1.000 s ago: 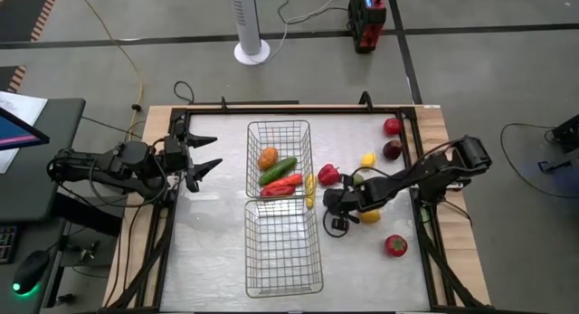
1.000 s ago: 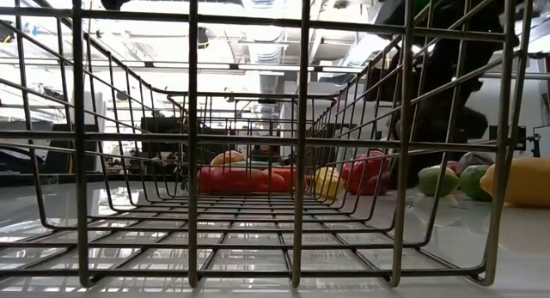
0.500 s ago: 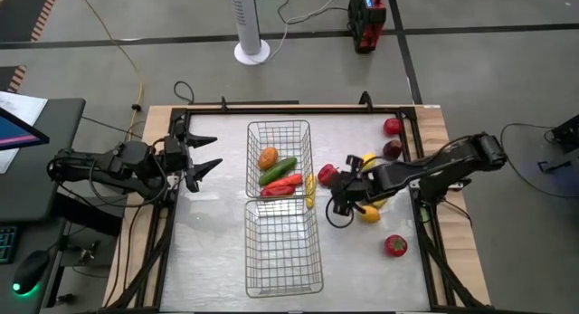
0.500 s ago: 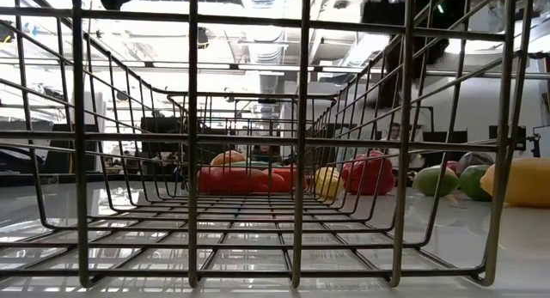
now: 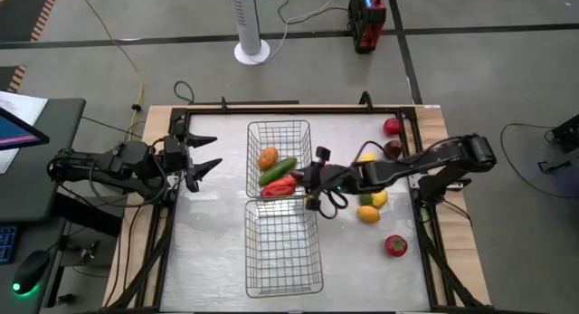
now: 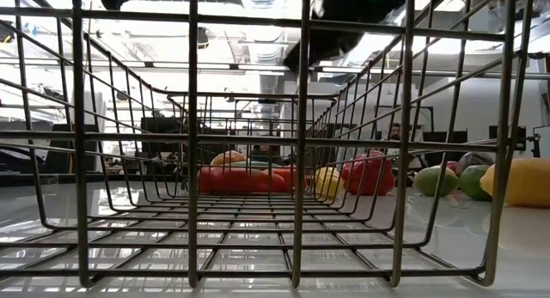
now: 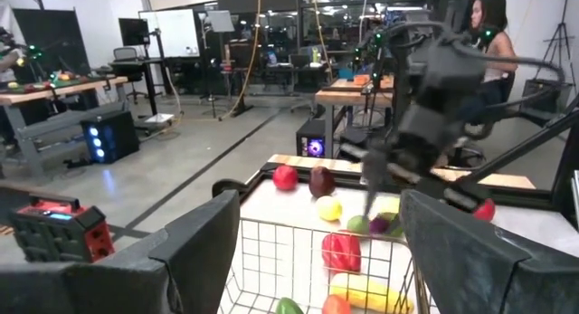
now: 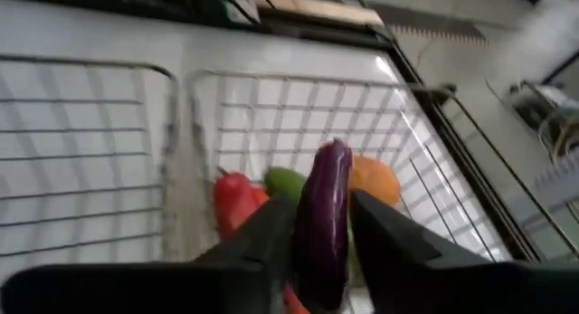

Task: Sort produce into baskets
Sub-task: Put the eggplant into the top wire basket, then put the red bell pepper into the top wire basket

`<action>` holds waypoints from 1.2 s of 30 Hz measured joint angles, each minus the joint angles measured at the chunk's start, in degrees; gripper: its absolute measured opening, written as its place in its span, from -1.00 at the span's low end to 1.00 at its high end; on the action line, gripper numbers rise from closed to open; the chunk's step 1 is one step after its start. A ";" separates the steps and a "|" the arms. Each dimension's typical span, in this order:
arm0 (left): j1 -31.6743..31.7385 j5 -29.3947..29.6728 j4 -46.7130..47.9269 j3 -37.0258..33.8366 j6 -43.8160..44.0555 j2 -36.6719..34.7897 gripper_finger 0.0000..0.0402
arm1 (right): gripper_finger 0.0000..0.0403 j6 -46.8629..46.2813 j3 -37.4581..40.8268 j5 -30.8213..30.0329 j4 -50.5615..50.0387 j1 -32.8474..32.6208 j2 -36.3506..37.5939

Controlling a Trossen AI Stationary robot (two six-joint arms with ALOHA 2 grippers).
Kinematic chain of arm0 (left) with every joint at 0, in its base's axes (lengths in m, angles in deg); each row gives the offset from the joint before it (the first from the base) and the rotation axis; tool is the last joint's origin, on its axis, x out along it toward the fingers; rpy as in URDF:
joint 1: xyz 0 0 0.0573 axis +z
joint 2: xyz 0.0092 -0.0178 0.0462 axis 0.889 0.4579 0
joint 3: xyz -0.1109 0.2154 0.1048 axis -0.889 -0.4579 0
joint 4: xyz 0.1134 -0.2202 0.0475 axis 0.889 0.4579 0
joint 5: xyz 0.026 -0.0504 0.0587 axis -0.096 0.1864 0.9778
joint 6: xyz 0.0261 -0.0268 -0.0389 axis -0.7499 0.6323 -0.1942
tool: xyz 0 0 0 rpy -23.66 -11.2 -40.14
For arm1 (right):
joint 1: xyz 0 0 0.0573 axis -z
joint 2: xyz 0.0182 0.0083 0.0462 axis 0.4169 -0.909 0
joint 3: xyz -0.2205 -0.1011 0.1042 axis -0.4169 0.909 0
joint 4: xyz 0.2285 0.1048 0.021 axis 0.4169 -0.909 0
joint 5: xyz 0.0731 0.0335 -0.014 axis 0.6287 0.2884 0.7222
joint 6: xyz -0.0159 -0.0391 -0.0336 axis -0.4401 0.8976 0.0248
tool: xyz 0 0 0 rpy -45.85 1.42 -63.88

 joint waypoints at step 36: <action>0.00 0.33 0.30 0.00 0.93 1.13 0.45 | 0.84 -0.52 0.52 11.95 -37.38 10.49 2.44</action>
